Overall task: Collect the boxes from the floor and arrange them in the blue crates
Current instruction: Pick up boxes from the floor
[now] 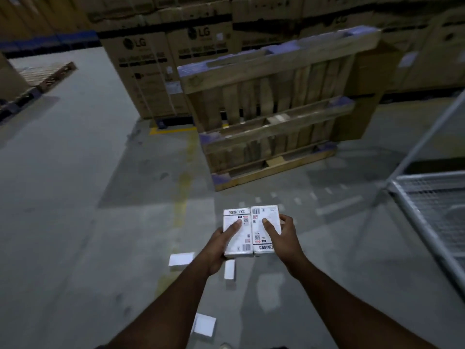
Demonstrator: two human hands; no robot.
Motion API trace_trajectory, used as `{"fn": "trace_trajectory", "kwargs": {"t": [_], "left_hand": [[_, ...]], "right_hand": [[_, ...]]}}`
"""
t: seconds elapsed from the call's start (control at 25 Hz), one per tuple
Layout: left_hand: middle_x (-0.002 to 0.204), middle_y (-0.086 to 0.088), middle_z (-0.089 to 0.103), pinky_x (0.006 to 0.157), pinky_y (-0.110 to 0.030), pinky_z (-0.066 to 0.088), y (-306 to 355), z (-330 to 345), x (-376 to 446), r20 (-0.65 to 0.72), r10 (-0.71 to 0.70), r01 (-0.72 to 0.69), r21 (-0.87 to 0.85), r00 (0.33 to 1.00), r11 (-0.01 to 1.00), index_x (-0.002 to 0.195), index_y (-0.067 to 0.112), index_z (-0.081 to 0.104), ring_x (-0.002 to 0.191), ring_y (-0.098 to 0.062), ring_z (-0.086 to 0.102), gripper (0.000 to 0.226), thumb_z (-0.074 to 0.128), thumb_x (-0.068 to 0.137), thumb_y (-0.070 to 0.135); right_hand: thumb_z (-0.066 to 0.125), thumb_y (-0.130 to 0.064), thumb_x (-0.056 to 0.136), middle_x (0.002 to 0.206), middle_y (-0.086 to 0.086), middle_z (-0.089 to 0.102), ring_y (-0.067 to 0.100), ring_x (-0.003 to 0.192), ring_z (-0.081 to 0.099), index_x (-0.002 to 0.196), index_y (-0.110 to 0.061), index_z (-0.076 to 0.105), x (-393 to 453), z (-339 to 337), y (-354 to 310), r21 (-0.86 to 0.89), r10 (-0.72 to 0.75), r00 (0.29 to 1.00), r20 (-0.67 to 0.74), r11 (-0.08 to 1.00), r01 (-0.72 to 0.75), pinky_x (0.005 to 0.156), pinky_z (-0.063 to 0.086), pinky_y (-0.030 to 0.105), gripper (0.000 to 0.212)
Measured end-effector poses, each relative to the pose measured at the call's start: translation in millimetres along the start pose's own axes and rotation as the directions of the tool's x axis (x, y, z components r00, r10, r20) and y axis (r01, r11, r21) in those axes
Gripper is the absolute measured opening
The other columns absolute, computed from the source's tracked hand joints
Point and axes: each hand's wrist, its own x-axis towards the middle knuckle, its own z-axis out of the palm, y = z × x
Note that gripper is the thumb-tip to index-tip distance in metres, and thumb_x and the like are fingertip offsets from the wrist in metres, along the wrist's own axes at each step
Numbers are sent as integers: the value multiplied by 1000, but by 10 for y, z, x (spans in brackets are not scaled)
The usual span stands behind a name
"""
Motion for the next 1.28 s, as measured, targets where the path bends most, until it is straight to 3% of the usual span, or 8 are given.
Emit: {"fn": "trace_trajectory", "kwargs": {"t": [0.08,0.24,0.36,0.68,0.88,0.96,1.16,1.28], "left_hand": [[119,-12,73,79,-41,61,26,399,164,47,-3,2,17,999,1000,128,15,65,110,-31,70,47,66,92,44],[124,-10,72,101,-49,52,46,1277,461,151,-26,15,74,988,997,132,18,64,115,-30,69,53,64,91,52],[127,-9,70,101,-47,51,43,1878,593,218,-47,37,48,975,998,133,20,62,117,-29,68,50,54,96,53],[136,-13,64,113,-60,38,93,3479,1045,491,-119,72,114,863,991,139,19,56,126,-34,61,55,48,97,54],[134,-10,66,112,-59,39,260,4532,1499,606,-137,12,205,784,979,138,21,57,123,-32,63,56,47,96,56],[134,-10,66,112,-59,39,341,4997,1680,674,-151,-9,228,723,974,139,22,56,124,-32,63,59,47,94,58],[131,-11,67,105,-61,46,672,6154,1962,789,-207,-54,290,579,955,136,22,59,120,-34,64,56,43,96,58],[121,-9,73,91,-54,56,789,6828,2064,836,-208,-116,305,508,945,132,19,61,108,-31,71,44,41,103,45]], "right_hand": [[67,-63,75,125,0,55,16,101,69,122,-32,42,66,-431,-31,26,19,999,-28,999,-18,87,59,43,61],[66,-46,88,118,-2,61,14,100,68,122,-25,42,166,-1305,-67,101,40,993,-111,994,-28,90,57,41,47],[65,-43,90,110,0,64,16,96,69,117,-18,40,208,-1893,-88,116,56,977,-205,993,-32,89,57,43,44],[65,-37,92,107,0,64,17,95,68,114,-18,43,296,-3366,-236,198,72,868,-492,980,31,89,56,48,37],[69,-42,86,108,4,65,22,95,69,109,-24,45,480,-4161,-362,208,62,747,-661,973,103,88,56,51,37],[69,-44,85,111,5,65,21,95,69,112,-24,45,595,-4506,-433,211,61,686,-725,968,137,88,56,50,41],[67,-32,91,110,3,63,20,95,68,115,-19,43,800,-5289,-798,198,70,510,-858,960,200,85,58,46,36],[66,-31,92,109,3,62,19,92,67,116,-19,42,825,-5726,-995,166,61,371,-927,952,258,78,58,41,36]]}}
